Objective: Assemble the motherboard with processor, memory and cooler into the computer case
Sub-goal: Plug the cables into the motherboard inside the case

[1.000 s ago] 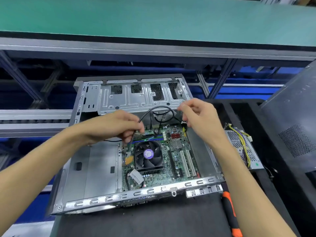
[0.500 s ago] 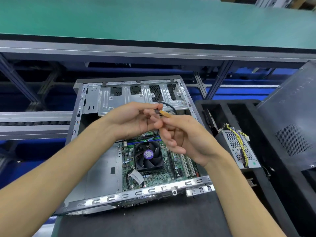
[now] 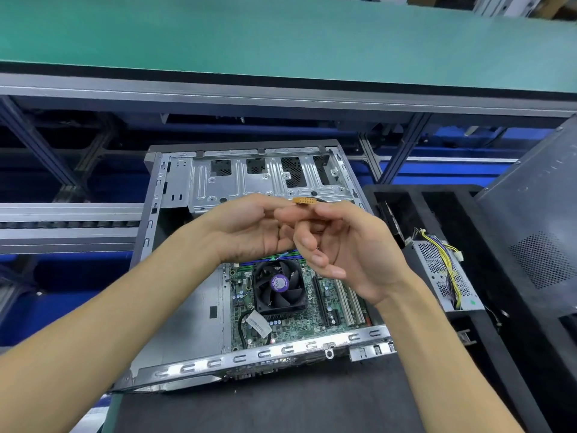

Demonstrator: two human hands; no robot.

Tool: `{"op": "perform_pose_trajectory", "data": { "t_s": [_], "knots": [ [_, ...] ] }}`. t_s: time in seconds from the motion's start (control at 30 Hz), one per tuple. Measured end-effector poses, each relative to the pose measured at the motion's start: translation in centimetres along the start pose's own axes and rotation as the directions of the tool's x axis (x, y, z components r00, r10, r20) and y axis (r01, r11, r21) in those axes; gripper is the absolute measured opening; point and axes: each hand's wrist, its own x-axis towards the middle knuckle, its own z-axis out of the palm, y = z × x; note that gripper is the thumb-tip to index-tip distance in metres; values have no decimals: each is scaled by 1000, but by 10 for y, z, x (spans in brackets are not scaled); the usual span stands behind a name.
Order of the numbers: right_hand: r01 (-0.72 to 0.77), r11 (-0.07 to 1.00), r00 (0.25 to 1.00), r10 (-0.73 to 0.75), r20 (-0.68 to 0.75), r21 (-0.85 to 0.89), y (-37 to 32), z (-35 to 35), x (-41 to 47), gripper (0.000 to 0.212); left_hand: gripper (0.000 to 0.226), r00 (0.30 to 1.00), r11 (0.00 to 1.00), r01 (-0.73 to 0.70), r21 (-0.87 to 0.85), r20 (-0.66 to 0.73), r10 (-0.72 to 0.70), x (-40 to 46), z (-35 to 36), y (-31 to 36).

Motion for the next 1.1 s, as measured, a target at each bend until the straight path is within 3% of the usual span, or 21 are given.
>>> {"op": "perform_pose_trajectory", "data": {
  "t_s": [0.13, 0.33, 0.43, 0.53, 0.87, 1.0, 1.1],
  "knots": [
    [-30, 999, 999, 31, -34, 27, 0, 4, 3, 47, 30, 999, 1000, -21, -5, -39, 21, -2, 0, -1],
    [-62, 997, 994, 65, -86, 35, -5, 3, -4, 35, 26, 992, 988, -127, -89, -37, 124, -2, -2, -2],
    [-60, 996, 989, 68, -129, 68, -8, -7, -10, 34, 24, 975, 976, -217, 11, 44, 216, 0, 4, -9],
    [-52, 994, 979, 71, -193, 100, -9, -19, -18, 35, 21, 941, 926, -338, 171, 34, 337, 7, 14, -14],
    [-84, 994, 949, 102, -298, 72, -6, -50, -54, 34, 18, 885, 812, -417, 409, -23, 466, 28, 45, -31],
    [-135, 989, 922, 101, -374, -66, -6, -61, -70, 29, 10, 825, 652, -442, 616, -6, 565, 38, 52, -38],
    [-268, 900, 876, 79, -476, -344, -12, -66, -85, 38, 12, 828, 582, -423, 695, 36, 559, 44, 53, -46]
  ]
}}
